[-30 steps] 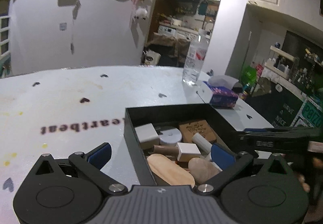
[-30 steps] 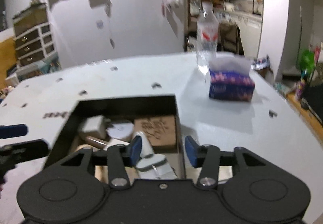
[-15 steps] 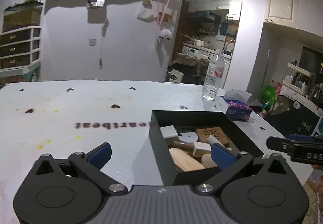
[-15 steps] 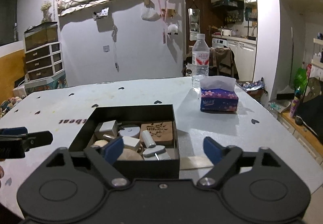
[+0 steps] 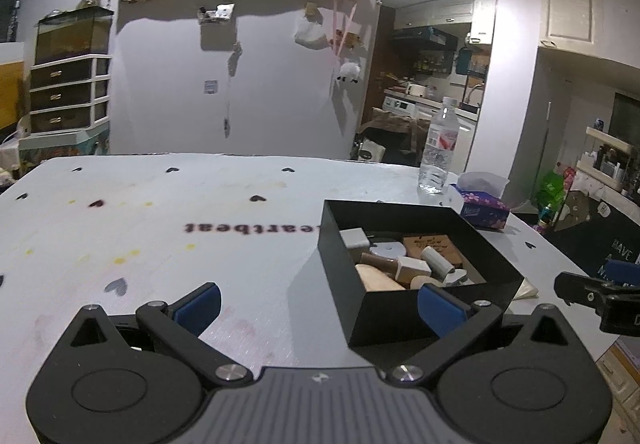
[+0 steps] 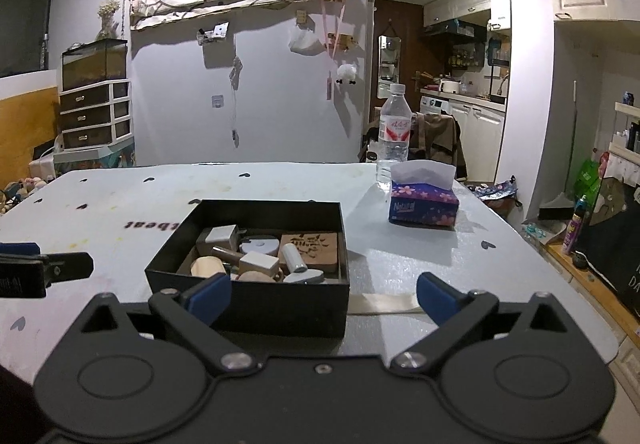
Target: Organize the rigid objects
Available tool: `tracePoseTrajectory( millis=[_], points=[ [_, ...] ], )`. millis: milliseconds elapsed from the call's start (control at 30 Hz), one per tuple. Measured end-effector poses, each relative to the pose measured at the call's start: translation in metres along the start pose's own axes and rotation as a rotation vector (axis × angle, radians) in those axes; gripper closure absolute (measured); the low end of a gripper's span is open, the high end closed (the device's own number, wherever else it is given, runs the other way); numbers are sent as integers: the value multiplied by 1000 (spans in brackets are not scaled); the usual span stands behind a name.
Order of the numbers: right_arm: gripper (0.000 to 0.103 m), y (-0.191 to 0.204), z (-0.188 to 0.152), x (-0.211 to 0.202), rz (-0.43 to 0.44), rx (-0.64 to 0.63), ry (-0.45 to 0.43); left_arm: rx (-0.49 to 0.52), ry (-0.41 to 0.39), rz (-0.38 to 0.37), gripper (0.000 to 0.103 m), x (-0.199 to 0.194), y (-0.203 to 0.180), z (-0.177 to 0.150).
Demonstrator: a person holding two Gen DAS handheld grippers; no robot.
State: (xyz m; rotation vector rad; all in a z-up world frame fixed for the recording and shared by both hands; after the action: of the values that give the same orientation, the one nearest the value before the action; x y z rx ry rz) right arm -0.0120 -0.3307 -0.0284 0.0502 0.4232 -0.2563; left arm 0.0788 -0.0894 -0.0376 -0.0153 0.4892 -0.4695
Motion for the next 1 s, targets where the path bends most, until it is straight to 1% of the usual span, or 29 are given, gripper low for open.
tracePoseTrajectory(
  millis=[267,500,1000],
  points=[
    [3,3,-2,-9,11,8,-14,13,-13,25,0,-15,0,-4],
    [3,8,-2,-10,19,-1,-18,12,-20,38,0,-20,2,-4],
    [3,7,-2,-11,16,10,-16,25,-23,34,0,-20,0,-5]
  ],
)
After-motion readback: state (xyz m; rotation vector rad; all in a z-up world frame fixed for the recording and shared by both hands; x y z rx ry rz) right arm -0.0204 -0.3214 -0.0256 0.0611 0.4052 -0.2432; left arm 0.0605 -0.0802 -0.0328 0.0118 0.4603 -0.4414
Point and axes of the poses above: each gripper's, at about its wrist camera, not at the fingertips, and x roughly the way its jaws point, y to its left, z to its top, the point moved 4 cm from there along x, roughly the way its jaws point
